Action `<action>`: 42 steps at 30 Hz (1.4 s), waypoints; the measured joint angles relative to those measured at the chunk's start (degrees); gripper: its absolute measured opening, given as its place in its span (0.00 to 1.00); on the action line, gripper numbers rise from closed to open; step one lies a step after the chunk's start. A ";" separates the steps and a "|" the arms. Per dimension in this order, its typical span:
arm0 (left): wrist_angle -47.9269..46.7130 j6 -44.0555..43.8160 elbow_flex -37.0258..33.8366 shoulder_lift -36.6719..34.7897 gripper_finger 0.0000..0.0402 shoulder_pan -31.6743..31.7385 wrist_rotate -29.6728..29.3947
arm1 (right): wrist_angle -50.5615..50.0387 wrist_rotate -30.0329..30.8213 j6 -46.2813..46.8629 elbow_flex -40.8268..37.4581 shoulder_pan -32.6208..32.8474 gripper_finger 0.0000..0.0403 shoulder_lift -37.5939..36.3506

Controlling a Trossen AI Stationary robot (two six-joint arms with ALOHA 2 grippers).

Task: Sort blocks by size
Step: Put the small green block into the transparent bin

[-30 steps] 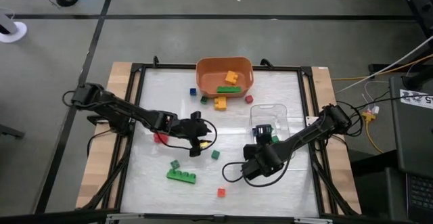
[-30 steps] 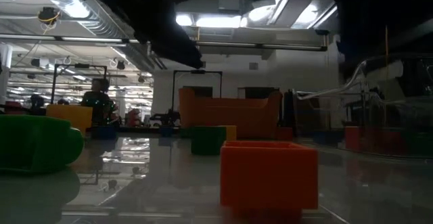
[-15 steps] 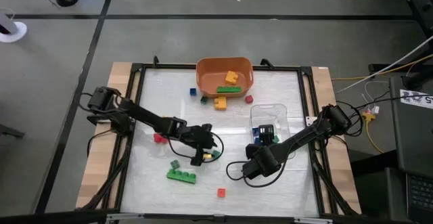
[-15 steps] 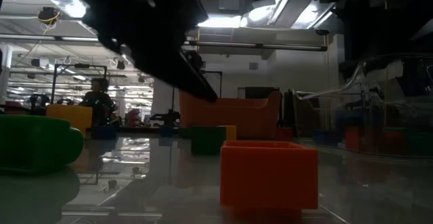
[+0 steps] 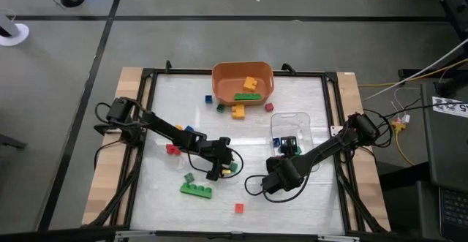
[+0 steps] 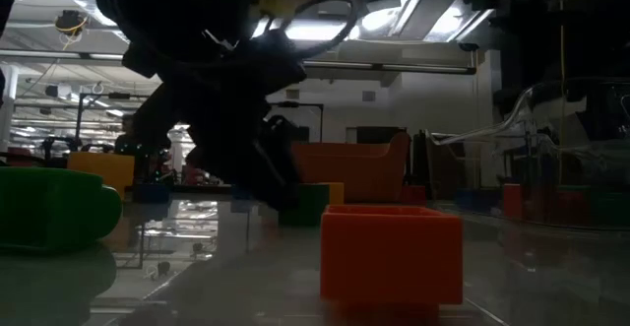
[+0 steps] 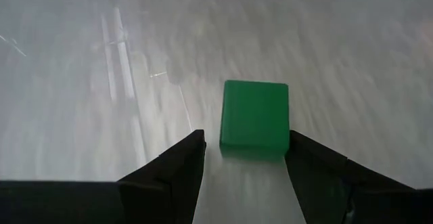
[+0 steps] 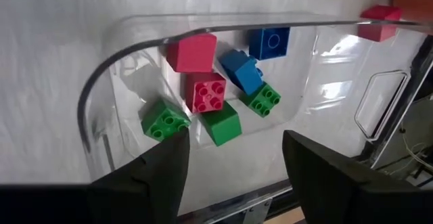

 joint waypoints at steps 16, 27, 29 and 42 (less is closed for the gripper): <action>2.27 1.03 0.02 -0.04 0.28 -0.02 0.83 | 0.90 -0.03 0.06 0.00 0.04 0.59 0.00; 11.99 -1.41 3.75 -0.28 0.29 1.27 0.85 | -0.56 -3.16 1.68 0.14 2.10 0.59 -0.43; 14.73 -0.69 5.04 -0.28 0.30 2.10 0.85 | -0.57 -3.09 3.12 0.33 3.00 0.59 -0.75; 27.50 1.25 12.91 1.91 0.31 9.92 0.83 | -0.54 -2.30 16.20 0.33 10.60 0.59 -1.05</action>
